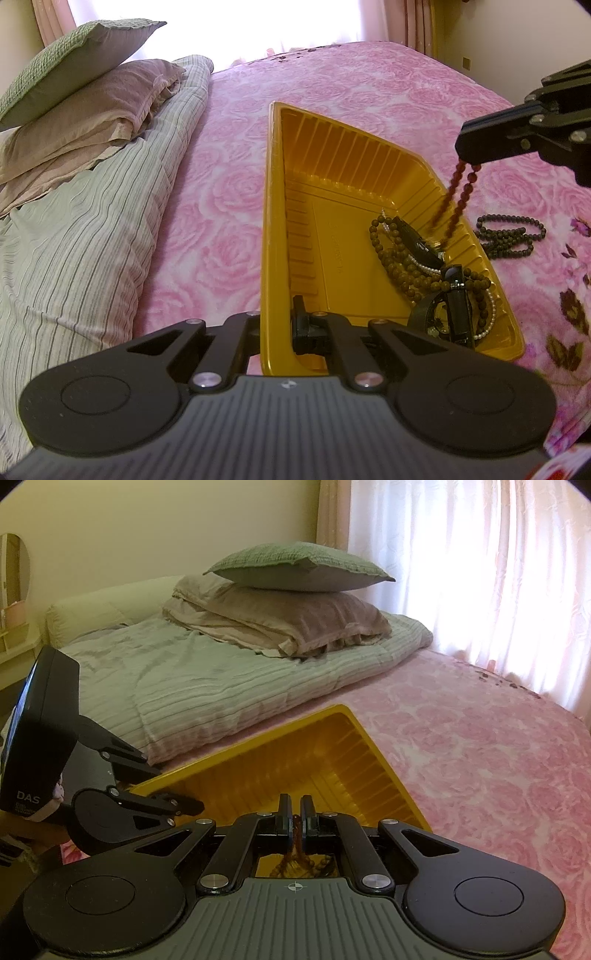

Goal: Organize jewelry

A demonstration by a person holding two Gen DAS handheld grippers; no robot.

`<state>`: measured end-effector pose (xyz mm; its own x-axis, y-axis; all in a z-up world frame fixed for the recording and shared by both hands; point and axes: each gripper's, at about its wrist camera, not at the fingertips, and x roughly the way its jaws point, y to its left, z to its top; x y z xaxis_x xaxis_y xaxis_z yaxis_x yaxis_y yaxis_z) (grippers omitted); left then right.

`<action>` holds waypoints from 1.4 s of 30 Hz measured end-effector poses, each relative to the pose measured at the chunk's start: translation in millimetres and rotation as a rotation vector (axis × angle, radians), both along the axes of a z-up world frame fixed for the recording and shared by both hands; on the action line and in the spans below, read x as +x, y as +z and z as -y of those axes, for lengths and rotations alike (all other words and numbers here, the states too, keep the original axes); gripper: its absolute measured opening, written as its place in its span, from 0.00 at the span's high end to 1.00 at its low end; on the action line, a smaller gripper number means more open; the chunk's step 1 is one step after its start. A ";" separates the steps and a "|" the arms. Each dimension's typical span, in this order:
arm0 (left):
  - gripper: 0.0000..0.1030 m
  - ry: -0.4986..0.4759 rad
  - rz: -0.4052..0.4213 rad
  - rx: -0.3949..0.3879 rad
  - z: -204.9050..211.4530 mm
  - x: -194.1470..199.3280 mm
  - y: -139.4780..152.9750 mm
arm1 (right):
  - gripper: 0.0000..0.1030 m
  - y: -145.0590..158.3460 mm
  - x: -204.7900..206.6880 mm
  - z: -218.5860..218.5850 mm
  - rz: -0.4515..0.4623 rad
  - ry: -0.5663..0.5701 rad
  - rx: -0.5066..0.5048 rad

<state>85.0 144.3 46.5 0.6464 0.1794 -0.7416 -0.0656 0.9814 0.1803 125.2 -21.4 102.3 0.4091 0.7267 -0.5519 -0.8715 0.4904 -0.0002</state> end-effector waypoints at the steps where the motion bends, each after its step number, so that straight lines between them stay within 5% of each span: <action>1: 0.96 0.000 0.000 0.000 0.2 0.0 -0.1 | 0.96 -0.5 0.5 -0.7 -0.003 0.001 -0.001; 33: 0.97 0.006 0.003 -0.010 -3.0 -1.3 -1.9 | 0.96 -20.3 15.0 -5.5 -0.123 -0.007 0.017; 36: 0.96 0.006 0.003 -0.010 -3.1 -1.3 -1.8 | 0.79 -18.5 19.5 14.8 -0.132 -0.065 0.052; 38: 0.96 0.006 0.003 -0.010 -3.1 -1.2 -1.9 | 0.50 -20.3 23.3 34.2 -0.148 -0.119 0.079; 42: 0.96 0.007 0.004 -0.011 -3.7 -2.0 -2.2 | 0.47 -37.2 31.0 82.3 -0.189 -0.269 0.097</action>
